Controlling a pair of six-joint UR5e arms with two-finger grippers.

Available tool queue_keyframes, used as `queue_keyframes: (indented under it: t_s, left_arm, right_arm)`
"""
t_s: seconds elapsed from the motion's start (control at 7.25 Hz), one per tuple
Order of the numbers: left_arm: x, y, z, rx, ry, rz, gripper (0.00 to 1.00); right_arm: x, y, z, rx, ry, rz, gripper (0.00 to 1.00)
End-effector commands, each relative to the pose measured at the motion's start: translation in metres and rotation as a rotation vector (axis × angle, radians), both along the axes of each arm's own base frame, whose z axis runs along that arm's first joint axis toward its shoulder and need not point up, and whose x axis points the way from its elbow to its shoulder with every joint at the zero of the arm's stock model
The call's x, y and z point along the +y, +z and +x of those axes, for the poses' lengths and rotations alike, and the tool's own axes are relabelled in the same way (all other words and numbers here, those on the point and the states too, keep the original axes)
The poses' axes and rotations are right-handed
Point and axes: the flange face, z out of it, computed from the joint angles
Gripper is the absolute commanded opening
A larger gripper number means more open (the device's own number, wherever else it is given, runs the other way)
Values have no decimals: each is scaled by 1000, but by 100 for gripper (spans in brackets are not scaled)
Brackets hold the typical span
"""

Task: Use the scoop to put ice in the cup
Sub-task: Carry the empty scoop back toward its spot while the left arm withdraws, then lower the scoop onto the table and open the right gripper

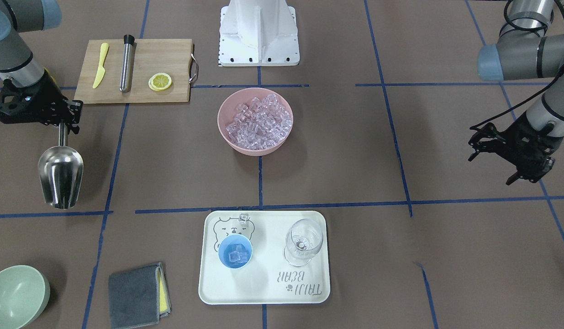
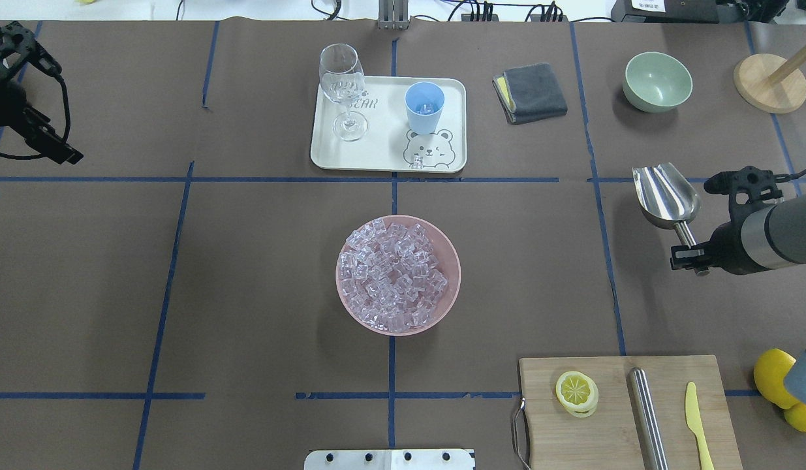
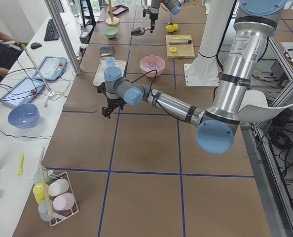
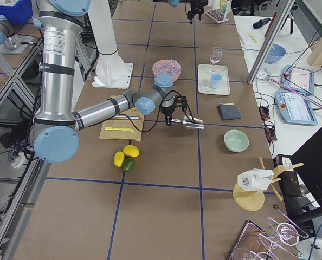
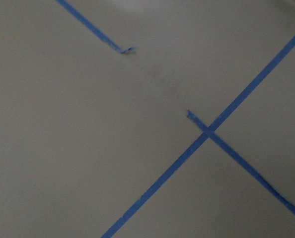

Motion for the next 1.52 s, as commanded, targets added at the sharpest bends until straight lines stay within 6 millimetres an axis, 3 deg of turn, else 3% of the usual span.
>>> queue_keyframes:
  t_s: [0.0, 0.14, 0.41, 1.38]
  left_arm:
    - [-2, 33, -45, -54, -65, -157, 100]
    - [0, 31, -54, -61, -79, -183, 100]
    - [1, 28, -55, -60, -79, -180, 100]
    - [8, 24, -56, -56, -79, -173, 100]
  right_arm:
    - [22, 12, -26, 32, 51, 13, 0]
    - [24, 11, -29, 16, 62, 30, 0]
    - [33, 34, -31, -16, 63, 31, 0]
    - [40, 47, -48, 13, 57, 40, 0]
